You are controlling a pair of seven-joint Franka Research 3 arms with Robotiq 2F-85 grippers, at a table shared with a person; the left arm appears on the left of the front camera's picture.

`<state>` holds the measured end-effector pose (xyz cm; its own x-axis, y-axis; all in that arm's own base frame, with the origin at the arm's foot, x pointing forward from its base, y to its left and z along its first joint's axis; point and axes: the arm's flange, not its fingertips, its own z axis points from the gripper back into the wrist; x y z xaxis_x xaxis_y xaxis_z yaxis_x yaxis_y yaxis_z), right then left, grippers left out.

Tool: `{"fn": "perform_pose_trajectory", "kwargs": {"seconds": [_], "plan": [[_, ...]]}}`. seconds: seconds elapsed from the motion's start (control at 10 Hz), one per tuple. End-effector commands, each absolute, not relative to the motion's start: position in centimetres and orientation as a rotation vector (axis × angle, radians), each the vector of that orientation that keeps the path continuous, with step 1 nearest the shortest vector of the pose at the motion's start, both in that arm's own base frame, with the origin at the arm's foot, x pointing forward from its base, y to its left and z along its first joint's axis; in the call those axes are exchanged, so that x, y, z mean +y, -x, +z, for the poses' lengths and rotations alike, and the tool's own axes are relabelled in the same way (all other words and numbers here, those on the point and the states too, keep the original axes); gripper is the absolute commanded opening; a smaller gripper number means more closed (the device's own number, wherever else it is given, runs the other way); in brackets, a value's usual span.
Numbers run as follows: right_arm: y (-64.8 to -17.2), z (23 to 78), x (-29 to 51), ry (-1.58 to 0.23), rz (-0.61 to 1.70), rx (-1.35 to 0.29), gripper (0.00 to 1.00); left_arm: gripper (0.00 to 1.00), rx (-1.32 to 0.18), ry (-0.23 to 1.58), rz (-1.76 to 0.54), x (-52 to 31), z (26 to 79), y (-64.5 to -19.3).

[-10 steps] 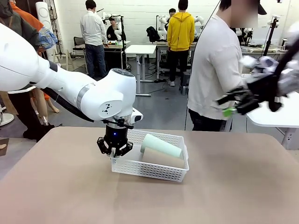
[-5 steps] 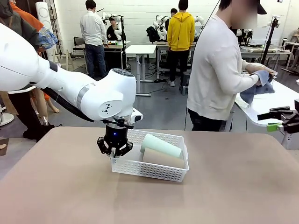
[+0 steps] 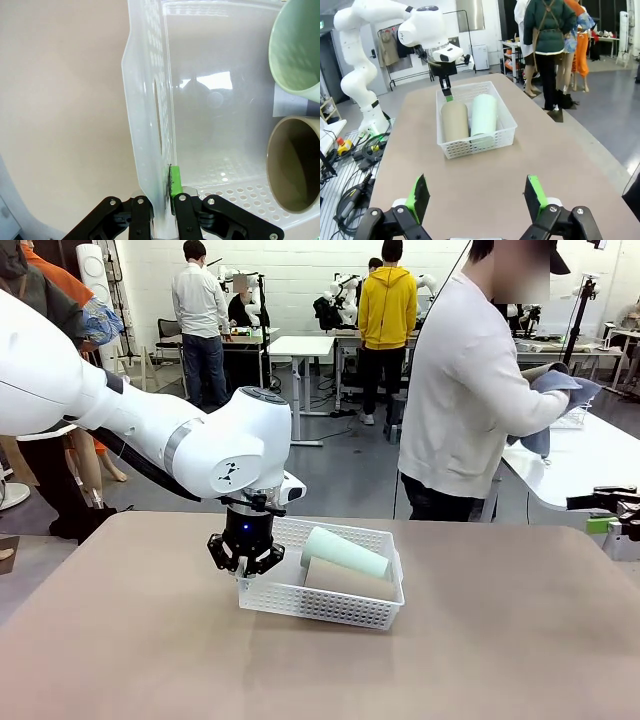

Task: Clean and organize the cups into the basket.
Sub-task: Pick up the Reusable plastic cup from the right side of the table and stack it inside the Organizing basket in the center of the table.

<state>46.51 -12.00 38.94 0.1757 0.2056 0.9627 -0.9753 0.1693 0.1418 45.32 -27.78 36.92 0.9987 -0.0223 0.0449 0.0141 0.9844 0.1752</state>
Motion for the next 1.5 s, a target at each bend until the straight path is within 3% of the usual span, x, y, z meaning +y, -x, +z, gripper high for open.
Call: {"fn": "perform_pose_trajectory", "kwargs": {"seconds": [0.0, 1.4], "plan": [[-46.62, 39.38, -11.43, -1.003, 1.092, -0.985, 1.00, 0.00, -0.050, -0.175, -0.020, -27.86, 37.09, -45.30], [-46.62, 39.38, -11.43, -1.003, 1.092, -0.985, 1.00, 0.00, -0.050, -0.175, -0.020, -27.86, 37.09, -45.30]]}}
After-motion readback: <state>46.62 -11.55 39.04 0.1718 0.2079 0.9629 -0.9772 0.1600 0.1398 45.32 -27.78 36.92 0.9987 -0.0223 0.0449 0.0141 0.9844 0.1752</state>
